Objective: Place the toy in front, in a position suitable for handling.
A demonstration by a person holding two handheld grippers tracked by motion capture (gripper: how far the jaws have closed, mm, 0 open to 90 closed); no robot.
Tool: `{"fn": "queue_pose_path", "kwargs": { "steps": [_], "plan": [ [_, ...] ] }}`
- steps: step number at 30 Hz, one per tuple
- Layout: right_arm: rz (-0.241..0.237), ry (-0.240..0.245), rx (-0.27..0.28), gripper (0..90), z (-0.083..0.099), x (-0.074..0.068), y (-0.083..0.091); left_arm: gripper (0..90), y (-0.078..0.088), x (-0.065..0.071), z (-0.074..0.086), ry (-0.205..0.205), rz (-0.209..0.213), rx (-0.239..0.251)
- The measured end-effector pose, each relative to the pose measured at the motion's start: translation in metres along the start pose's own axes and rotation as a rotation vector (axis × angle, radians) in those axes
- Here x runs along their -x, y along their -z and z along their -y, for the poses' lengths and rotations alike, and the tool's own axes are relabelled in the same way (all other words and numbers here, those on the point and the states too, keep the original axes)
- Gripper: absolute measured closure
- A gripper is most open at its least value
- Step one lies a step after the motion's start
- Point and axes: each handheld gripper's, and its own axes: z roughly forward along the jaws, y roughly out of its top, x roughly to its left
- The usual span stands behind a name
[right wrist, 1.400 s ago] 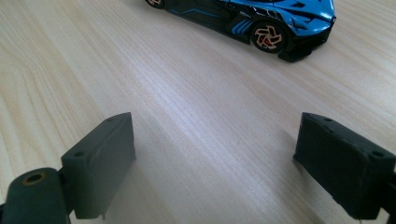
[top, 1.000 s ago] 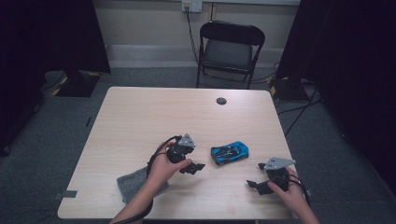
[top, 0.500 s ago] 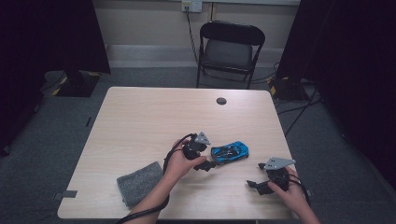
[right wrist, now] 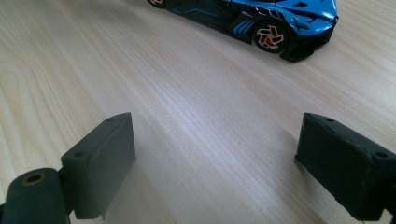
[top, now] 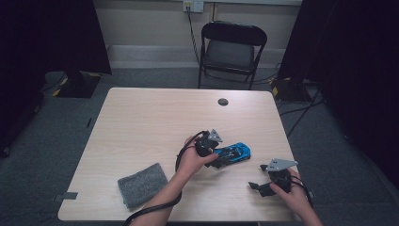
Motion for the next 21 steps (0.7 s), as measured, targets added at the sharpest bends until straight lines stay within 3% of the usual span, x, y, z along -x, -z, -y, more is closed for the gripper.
{"fn": "queue_pose_path", "kwargs": {
  "steps": [16,21],
  "plan": [
    [0.0,0.001,-0.002,10.3,0.0,0.0,0.0,16.6,-0.026,0.005,-0.01,-0.038,-0.002,-0.035],
    [0.0,0.0,-0.002,10.3,0.0,0.0,0.0,16.2,-0.033,0.005,-0.011,-0.031,0.0,-0.057]
  ]
}}
